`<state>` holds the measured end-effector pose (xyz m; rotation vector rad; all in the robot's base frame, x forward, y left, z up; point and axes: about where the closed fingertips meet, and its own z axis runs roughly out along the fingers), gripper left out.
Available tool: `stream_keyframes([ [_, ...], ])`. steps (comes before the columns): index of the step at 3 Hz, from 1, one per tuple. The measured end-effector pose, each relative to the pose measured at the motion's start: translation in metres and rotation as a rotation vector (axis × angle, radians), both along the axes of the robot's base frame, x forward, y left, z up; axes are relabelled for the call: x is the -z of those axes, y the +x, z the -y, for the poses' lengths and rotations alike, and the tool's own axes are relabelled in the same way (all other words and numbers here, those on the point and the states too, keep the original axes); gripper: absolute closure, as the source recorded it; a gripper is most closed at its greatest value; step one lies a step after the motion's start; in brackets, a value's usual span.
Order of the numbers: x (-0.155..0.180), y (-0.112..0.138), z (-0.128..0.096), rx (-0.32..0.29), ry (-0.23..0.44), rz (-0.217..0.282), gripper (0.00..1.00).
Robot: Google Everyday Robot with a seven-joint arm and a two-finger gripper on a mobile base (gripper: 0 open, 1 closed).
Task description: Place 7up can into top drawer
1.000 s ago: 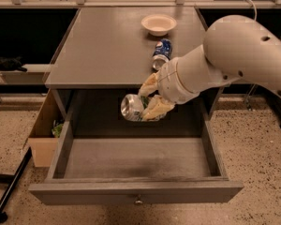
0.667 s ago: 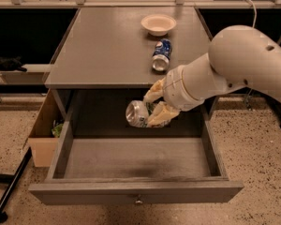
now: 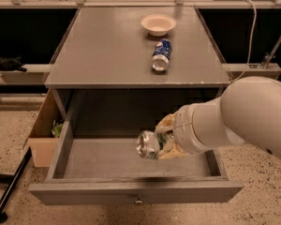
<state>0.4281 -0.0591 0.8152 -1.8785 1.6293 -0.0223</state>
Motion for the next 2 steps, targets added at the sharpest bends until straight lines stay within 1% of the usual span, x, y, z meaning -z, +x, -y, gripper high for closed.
stream_keyframes([
  [1,-0.002,0.003,-0.001,-0.003,0.001,0.002,1.00],
  [2,-0.033,0.052,-0.025,-0.045,0.022,0.036,1.00],
])
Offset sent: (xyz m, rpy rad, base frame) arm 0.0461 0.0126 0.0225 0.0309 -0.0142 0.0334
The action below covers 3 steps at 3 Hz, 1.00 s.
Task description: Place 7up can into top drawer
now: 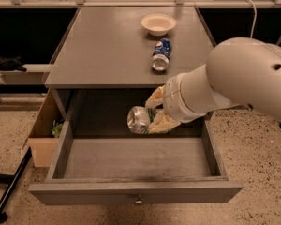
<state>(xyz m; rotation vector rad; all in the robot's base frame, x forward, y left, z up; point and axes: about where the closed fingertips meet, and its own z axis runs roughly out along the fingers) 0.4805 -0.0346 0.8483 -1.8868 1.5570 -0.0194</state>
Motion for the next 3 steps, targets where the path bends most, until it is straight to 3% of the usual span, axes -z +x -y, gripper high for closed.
stream_keyframes([
  [2,0.016,0.005,0.000,0.013,0.020,-0.019,1.00],
  [3,0.061,0.007,0.011,0.051,0.034,-0.079,1.00],
])
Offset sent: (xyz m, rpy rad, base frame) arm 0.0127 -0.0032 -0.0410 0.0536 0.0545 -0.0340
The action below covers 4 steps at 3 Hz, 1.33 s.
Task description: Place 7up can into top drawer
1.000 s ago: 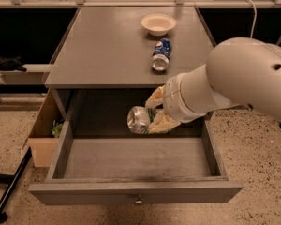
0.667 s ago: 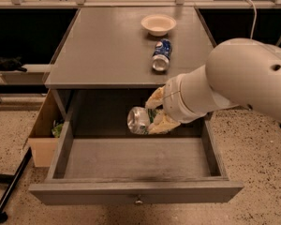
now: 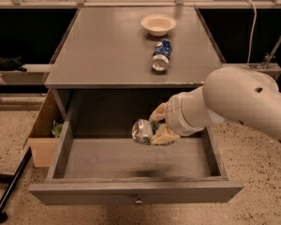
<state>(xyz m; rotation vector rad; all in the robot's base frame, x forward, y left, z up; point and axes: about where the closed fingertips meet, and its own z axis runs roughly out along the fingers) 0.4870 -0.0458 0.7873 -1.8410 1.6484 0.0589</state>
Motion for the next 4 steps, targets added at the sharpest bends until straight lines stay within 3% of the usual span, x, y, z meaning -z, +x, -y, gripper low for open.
stream_keyframes([
  [1,0.007,0.006,-0.002,0.003,-0.008,-0.009,1.00],
  [2,0.037,0.050,0.008,0.038,-0.055,-0.059,1.00],
  [3,0.036,0.049,0.006,0.038,-0.057,-0.054,1.00],
  [4,0.059,0.047,0.004,0.044,-0.060,-0.099,1.00],
])
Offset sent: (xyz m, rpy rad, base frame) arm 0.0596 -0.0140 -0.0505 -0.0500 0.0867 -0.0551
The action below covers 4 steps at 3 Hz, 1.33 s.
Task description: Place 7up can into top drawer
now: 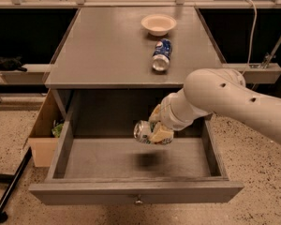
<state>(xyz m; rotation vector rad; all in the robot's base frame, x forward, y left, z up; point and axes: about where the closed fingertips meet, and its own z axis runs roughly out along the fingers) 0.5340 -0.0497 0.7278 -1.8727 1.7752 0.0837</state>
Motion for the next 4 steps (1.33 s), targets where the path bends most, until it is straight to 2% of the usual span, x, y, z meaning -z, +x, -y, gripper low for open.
stream_keyframes([
  [1,0.040,-0.012,0.003,0.017,0.009,-0.072,1.00],
  [2,0.040,-0.011,0.002,0.016,0.005,-0.072,1.00],
  [3,0.041,0.005,-0.011,0.002,-0.030,-0.077,1.00],
  [4,0.041,0.005,-0.011,0.002,-0.030,-0.077,1.00],
])
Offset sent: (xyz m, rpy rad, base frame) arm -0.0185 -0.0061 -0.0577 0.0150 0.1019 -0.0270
